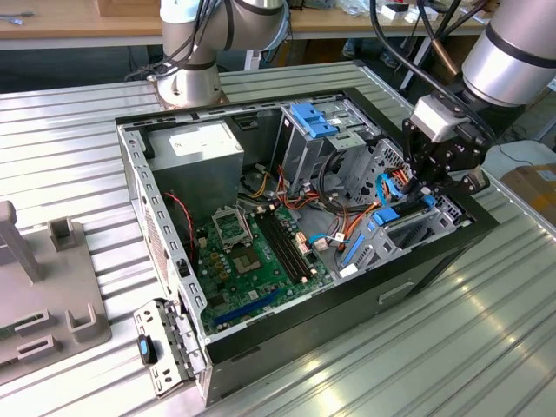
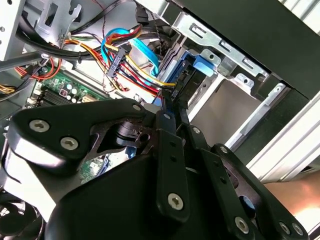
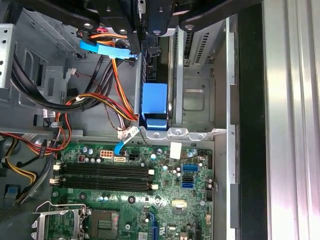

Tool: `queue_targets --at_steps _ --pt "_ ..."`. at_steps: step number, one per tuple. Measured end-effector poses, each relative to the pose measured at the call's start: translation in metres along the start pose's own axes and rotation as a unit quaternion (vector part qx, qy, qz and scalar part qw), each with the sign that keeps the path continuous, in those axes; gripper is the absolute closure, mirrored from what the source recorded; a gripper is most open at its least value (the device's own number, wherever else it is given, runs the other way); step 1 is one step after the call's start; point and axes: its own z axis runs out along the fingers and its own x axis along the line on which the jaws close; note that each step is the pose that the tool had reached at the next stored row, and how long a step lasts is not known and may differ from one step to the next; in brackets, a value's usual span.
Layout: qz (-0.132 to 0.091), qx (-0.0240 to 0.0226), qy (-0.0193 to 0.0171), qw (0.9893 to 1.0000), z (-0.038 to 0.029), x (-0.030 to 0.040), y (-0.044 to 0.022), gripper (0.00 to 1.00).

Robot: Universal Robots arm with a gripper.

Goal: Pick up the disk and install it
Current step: 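Insert the first disk wire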

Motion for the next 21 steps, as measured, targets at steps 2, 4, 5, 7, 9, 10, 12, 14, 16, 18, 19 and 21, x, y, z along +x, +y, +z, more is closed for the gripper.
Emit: queue_targets --at_steps 2,4,5,7,9,10,12,14,16,18,19,21 --pt "0.0 -0.0001 -0.0001 1.0 0.0002 0.0001 -0.0008 0.84" --pt "0.0 -0.0001 0.0001 1.0 0.0004 0.0005 -0.0015 0.84" --pt "0.0 -0.0001 0.0001 1.0 0.0006 0.0007 -0.0016 0.84" --pt "0.0 0.0 0.0 1.0 0.0022 0.0016 -0.0018 0.84" --pt "0.0 -0.0001 0.0002 1.0 0.004 0.0018 -0.0017 0.84" --pt "0.0 -0.0001 0.0003 1.0 0.0041 0.0018 -0.0017 0.84" --pt "0.0 -0.0001 0.0003 1.0 0.0045 0.0018 -0.0019 0.84" --pt "0.0 -0.0001 0.0012 1.0 0.0047 0.0021 -0.0024 0.84" --pt "0.0 -0.0001 0.0012 1.0 0.0047 0.0027 -0.0024 0.84" --pt "0.0 -0.0001 0.0013 1.0 0.0053 0.0028 -0.0024 0.84" --pt "0.002 0.0 0.0018 1.0 0.006 0.0029 -0.0023 0.84" --pt "0.005 0.0002 0.0022 1.0 0.006 0.0029 -0.0023 0.84"
